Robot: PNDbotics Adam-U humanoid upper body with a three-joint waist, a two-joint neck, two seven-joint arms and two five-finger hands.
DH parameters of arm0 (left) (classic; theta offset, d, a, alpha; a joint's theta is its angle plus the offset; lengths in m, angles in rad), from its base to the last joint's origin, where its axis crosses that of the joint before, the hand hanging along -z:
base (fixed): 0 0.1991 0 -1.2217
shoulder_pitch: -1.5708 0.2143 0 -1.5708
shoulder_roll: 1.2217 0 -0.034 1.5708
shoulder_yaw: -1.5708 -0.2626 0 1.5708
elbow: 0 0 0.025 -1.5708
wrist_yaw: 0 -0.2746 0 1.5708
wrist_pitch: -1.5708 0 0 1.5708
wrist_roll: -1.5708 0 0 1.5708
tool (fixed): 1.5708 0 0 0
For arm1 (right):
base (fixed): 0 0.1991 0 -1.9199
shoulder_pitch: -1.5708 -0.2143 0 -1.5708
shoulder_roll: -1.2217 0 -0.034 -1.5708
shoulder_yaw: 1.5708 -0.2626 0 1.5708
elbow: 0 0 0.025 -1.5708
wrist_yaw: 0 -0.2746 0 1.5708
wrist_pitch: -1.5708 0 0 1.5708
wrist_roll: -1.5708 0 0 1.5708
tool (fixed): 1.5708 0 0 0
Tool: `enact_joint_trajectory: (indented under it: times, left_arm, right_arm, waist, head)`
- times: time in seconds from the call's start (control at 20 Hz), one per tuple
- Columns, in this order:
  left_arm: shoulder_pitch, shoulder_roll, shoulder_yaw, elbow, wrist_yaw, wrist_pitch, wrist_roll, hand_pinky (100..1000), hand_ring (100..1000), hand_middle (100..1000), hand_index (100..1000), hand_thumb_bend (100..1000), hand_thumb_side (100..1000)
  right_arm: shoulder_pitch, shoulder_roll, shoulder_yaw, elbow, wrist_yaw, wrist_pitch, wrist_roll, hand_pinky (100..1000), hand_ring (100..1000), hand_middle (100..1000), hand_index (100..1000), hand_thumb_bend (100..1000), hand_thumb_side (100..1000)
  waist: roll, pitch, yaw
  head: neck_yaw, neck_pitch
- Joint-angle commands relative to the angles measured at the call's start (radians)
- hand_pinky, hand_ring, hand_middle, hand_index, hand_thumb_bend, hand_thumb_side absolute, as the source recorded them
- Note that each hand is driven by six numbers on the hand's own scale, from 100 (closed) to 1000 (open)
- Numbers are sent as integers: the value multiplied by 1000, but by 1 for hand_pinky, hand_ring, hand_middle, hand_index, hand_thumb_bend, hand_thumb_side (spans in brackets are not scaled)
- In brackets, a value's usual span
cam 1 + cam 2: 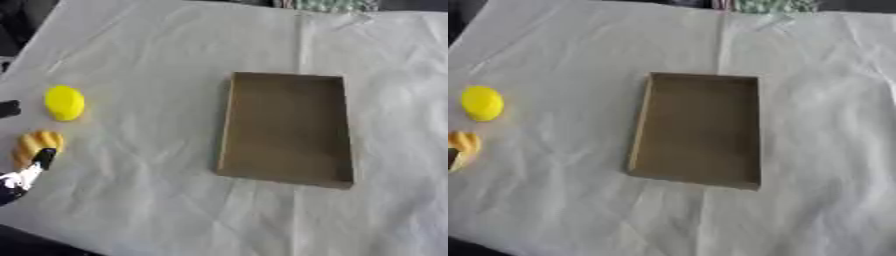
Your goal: Pick up objects on the table and place them in the box.
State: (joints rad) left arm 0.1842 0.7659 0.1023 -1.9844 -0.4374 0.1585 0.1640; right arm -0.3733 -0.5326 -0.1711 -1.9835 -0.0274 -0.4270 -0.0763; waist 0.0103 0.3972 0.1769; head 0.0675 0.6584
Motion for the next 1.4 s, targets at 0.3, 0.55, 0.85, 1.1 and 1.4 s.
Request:
enact_joint_trajectory:
  times: [0.3,0.55,0.85,1.1,1.4]
  left_arm:
    - [8,37,45,5,41,199,-71,923,818,706,874,539,426]
    - [-9,45,66,98,66,227,-102,928,832,729,883,578,370]
    - [-63,57,69,249,104,236,-120,918,818,711,868,545,362]
    - [-112,60,43,301,150,214,-112,900,795,682,845,507,369]
    - [-144,58,36,279,161,175,-120,918,806,698,878,559,405]
  right_arm:
    - [-2,-28,0,-16,5,3,7,896,827,713,849,100,563]
    - [-3,-25,3,-16,2,6,12,896,827,712,849,100,563]
    - [-3,-21,5,-16,-2,6,16,897,828,712,849,100,563]
    - [-4,-15,7,-16,-6,9,22,898,829,711,850,100,562]
    - [-4,-14,9,-16,-8,8,30,898,830,710,849,100,560]
  waist:
    - [3,-20,-2]
    - [4,-19,-4]
    - [2,-20,-11]
    - [0,-17,-17]
    - [-2,-13,-22]
  head:
    - [2,1]
    - [9,3]
    - [14,0]
    - [23,-3]
    - [27,-7]
